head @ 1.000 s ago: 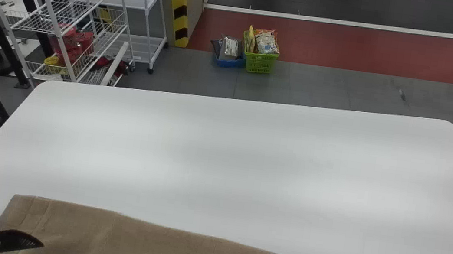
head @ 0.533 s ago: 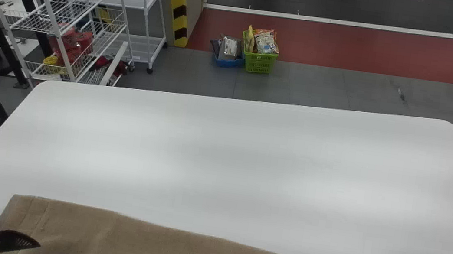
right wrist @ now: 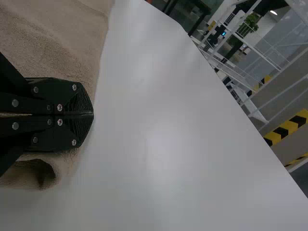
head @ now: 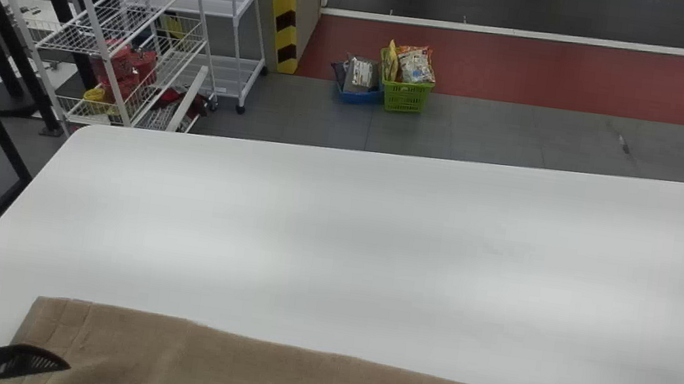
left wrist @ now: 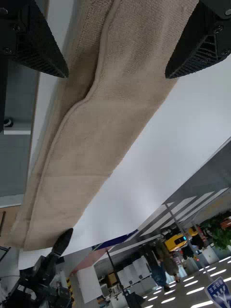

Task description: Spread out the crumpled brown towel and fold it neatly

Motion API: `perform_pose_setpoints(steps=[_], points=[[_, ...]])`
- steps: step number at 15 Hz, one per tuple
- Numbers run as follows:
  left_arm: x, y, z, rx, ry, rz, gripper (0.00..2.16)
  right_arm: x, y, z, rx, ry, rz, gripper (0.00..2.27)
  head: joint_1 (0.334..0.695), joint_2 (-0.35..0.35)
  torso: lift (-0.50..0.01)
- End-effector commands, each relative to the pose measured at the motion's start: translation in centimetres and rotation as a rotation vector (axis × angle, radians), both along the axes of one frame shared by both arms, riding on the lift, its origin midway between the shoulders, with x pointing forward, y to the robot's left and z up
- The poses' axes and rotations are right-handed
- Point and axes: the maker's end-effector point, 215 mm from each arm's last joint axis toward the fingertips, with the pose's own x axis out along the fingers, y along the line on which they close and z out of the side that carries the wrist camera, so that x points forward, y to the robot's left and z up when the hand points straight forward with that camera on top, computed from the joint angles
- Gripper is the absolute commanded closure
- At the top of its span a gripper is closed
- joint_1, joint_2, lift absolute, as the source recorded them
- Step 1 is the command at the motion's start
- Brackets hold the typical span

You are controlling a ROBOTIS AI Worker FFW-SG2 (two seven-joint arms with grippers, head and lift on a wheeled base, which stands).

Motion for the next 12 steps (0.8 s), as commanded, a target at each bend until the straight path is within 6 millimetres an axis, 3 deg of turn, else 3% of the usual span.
perform_pose_setpoints(steps=[1, 5, 9, 12], points=[[0.0, -0.1, 0.0, -0.002, -0.001, 0.001, 0.07, -0.8, -0.2, 0.8, 0.046, 0.002, -0.019, 1.93, 0.695, 0.078, -0.128], [0.0, 0.2, 0.1, 0.001, -0.002, 0.007, 0.07, -2.8, -1.2, 2.2, 0.102, -0.003, -0.049, 1.93, 0.695, 0.075, -0.128], [0.0, 0.1, 0.1, 0.003, -0.001, 0.004, 0.07, -3.5, -1.4, 0.9, 0.085, 0.033, -0.053, 1.92, 0.695, 0.062, -0.128], [0.0, 0.1, 0.1, 0.003, -0.001, 0.004, 0.07, -2.6, -1.4, 0.4, 0.078, 0.040, -0.052, 1.92, 0.695, 0.060, -0.128]])
